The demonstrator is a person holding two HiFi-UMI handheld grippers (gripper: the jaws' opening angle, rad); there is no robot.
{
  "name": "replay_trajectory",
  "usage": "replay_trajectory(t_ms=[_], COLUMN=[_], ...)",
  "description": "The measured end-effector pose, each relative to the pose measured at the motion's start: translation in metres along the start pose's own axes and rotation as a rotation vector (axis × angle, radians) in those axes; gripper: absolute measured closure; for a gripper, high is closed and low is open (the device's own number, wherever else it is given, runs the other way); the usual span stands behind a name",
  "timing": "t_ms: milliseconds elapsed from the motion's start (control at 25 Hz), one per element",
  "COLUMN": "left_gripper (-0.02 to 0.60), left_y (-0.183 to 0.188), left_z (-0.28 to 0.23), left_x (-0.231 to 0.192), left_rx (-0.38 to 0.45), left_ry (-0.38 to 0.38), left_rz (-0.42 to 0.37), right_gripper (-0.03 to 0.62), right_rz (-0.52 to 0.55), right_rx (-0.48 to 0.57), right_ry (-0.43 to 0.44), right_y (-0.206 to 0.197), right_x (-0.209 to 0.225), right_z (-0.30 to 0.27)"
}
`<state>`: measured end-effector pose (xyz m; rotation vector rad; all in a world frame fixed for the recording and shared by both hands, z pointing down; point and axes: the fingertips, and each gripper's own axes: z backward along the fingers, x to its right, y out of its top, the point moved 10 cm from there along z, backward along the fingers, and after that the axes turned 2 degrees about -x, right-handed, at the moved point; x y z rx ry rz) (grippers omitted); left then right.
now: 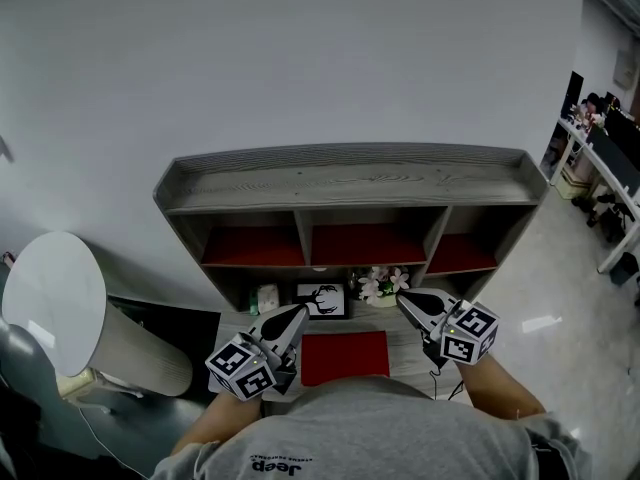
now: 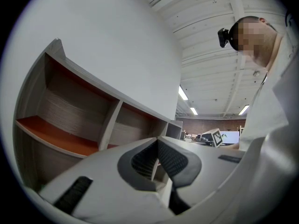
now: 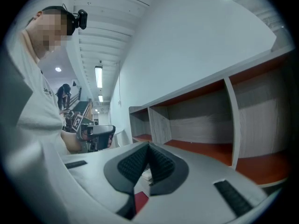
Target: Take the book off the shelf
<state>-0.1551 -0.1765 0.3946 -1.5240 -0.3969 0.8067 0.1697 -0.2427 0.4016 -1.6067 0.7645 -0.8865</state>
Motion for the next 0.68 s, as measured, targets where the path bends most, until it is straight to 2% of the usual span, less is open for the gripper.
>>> replay_trajectory(t_ms=[680], left_gripper=[0.569], left_y=[-0.0012], left_z=[0.0012], left_x=[-0.0042], left_rx=[-0.003], left_ry=[0.002], left_rz=[0.005], right_gripper=[0.595], right_rz=[0.016], right_rx=[-0.009], right_ry=[0.003], right_y=[0.0007], right_x=[-0.0003], right_z=[-0.0027])
